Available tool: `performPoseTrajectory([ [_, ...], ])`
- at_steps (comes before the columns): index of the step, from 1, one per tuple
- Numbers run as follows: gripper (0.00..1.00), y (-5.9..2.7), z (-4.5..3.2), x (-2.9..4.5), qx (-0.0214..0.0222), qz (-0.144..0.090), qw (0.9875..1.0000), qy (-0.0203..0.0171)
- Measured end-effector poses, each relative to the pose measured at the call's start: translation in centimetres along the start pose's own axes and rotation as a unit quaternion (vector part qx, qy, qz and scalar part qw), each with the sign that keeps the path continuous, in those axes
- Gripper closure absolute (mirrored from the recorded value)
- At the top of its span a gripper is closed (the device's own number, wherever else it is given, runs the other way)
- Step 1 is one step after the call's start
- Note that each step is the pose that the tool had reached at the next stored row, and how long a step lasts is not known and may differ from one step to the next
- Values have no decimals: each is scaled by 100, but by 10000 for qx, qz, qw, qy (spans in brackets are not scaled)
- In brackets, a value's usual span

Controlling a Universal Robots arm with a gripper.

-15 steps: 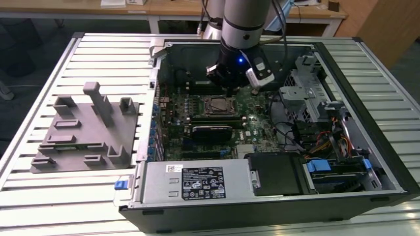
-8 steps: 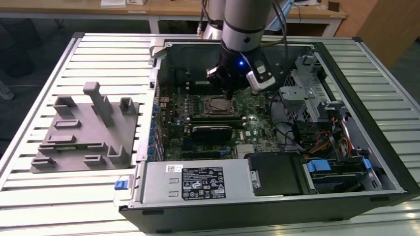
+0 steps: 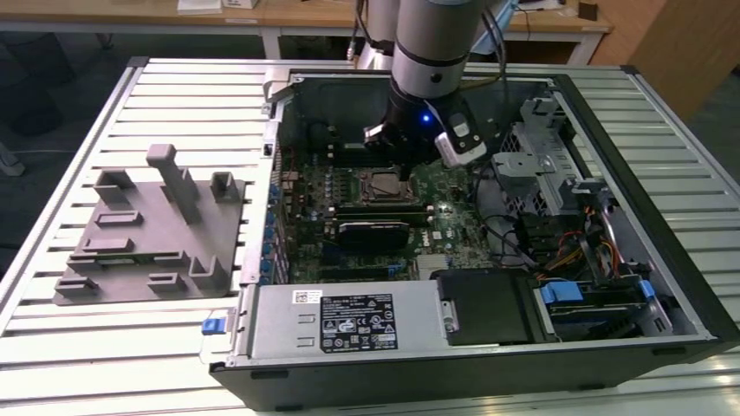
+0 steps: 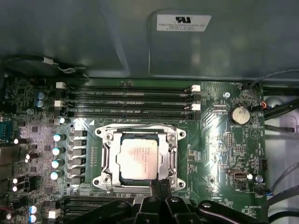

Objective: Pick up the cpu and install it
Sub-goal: 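Install the second cpu locking lever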

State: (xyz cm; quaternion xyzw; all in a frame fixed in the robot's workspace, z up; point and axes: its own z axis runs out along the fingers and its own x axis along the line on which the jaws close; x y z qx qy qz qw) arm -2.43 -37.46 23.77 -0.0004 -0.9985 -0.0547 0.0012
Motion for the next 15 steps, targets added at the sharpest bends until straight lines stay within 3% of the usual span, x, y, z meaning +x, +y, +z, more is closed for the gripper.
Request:
performPoseTrajectory([
  [6, 89, -61, 23, 8, -2, 1, 10000, 1],
  [15, 89, -141, 43, 95, -3, 0, 10000, 1],
])
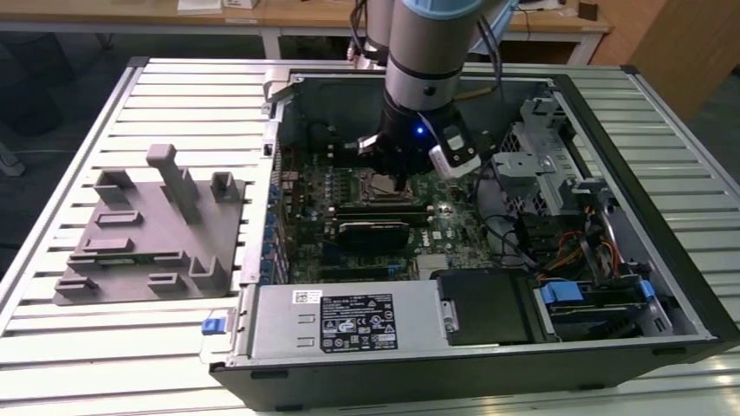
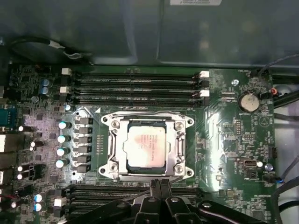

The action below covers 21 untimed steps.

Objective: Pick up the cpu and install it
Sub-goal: 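Install the second cpu locking lever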

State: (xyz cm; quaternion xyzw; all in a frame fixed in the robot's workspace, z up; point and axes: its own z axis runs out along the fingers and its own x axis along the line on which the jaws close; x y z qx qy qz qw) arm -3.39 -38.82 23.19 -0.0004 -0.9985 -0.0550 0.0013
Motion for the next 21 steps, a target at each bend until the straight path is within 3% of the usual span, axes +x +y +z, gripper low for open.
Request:
performPoseTrajectory([
  [4, 89, -14, 23, 97, 1, 0, 10000, 0],
  [13, 89, -35, 44, 176, 0, -1, 10000, 2],
  [17, 89, -65, 41, 176, -105, 5, 9999, 49],
  [21, 89, -114, 36, 184, -150, 10, 9998, 88],
])
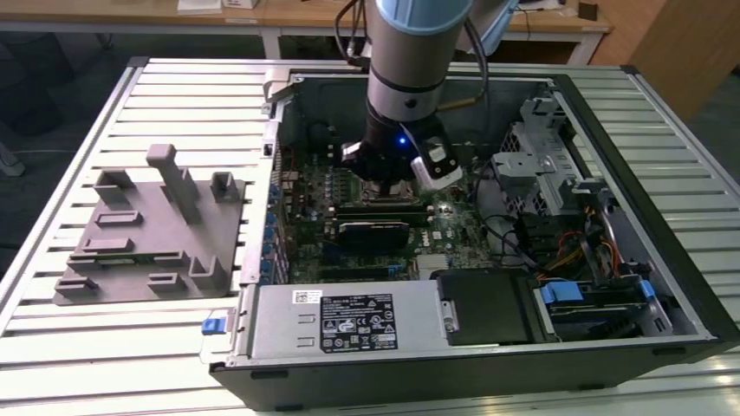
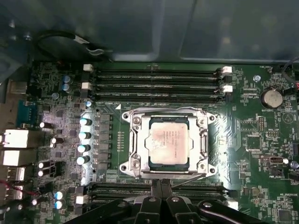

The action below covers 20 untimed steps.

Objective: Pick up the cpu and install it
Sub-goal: 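Install the second cpu locking lever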

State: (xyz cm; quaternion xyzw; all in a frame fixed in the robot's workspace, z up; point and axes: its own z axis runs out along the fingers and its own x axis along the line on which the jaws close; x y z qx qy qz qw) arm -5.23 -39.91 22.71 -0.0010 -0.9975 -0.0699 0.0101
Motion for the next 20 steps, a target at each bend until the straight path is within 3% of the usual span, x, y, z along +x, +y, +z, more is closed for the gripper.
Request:
performPoseTrajectory([
  [7, 89, -14, 33, 100, -30, -1, 10000, 0],
  [14, 89, -29, 140, 104, -37, 1, 10000, 12],
  [17, 89, -33, 160, 104, -87, 3, 10000, 12],
  [20, 89, -45, 169, 103, -244, 0, 9997, 11],
])
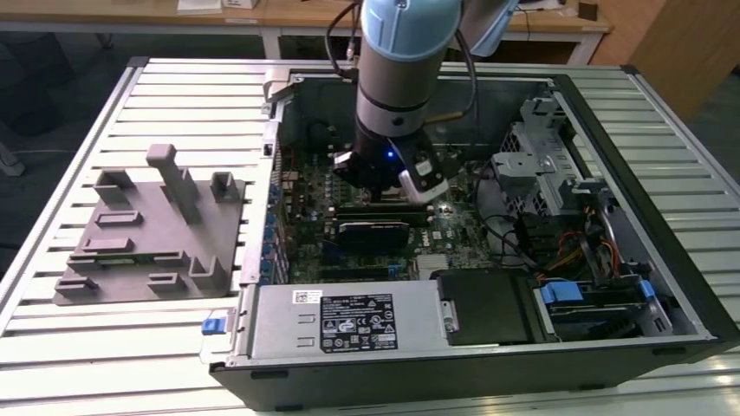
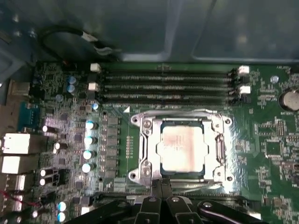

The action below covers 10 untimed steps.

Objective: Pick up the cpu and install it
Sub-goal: 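Install the second cpu locking lever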

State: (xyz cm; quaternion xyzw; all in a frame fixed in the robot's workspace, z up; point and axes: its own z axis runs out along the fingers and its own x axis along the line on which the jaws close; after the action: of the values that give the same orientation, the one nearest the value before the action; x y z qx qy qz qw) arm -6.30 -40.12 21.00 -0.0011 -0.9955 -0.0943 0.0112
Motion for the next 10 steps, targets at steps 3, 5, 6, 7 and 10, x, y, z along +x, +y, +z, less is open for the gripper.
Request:
performPoseTrajectory([
  [3, 89, -27, -5, 7, -68, -2, 10000, 0],
  [5, 89, -47, -8, 20, -69, -1, 10000, 0],
  [6, 89, -58, -8, 28, -70, -1, 10000, 0],
  [7, 89, -67, -9, 35, -71, -1, 10000, 0],
  [10, 89, -90, -11, 47, -74, -2, 10000, 1],
])
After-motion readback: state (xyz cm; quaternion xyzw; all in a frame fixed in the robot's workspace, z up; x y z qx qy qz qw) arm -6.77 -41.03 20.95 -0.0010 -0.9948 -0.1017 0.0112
